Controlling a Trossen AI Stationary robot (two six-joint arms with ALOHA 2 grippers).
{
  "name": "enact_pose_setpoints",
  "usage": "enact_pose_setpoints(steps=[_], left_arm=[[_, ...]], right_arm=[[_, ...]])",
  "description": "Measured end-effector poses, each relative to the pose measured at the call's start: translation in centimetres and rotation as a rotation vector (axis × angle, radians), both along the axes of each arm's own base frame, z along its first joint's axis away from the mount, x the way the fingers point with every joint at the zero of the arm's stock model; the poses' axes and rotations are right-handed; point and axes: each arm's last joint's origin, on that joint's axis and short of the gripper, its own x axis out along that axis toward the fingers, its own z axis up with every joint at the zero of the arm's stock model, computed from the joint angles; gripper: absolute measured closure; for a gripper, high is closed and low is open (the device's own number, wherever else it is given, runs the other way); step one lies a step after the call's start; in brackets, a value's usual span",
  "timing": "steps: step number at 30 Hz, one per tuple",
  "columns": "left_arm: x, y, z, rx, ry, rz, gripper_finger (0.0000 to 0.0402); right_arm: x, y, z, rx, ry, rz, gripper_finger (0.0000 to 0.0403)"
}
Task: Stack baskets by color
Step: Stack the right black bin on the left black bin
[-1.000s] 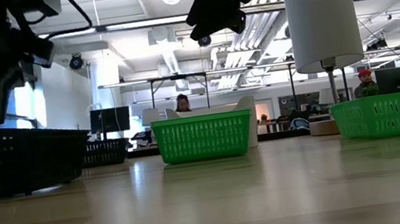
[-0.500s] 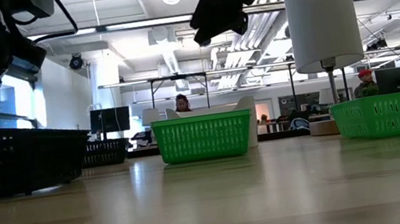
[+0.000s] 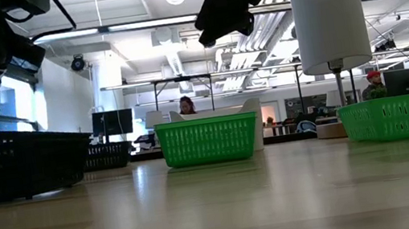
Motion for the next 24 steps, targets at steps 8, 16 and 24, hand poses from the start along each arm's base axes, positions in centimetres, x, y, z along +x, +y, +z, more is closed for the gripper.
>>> enact_pose_setpoints(steps=[8,16,24], left_arm=[[0.7,0.0,-0.7,0.004,0.053,-0.034,0.03],[1.5,0.0,-1.7,0.018,0.127,-0.038,0.03],[2.2,0.0,-2.6,0.008,0.189,-0.113,0.03]], right_arm=[[0.0,0.0,0.0,0.0,0.0,-0.001,0.0253],[0.0,0.0,0.0,-0.001,0.0,0.001,0.0253],[0.0,0.0,0.0,-0.001,0.0,0.001,0.0253]])
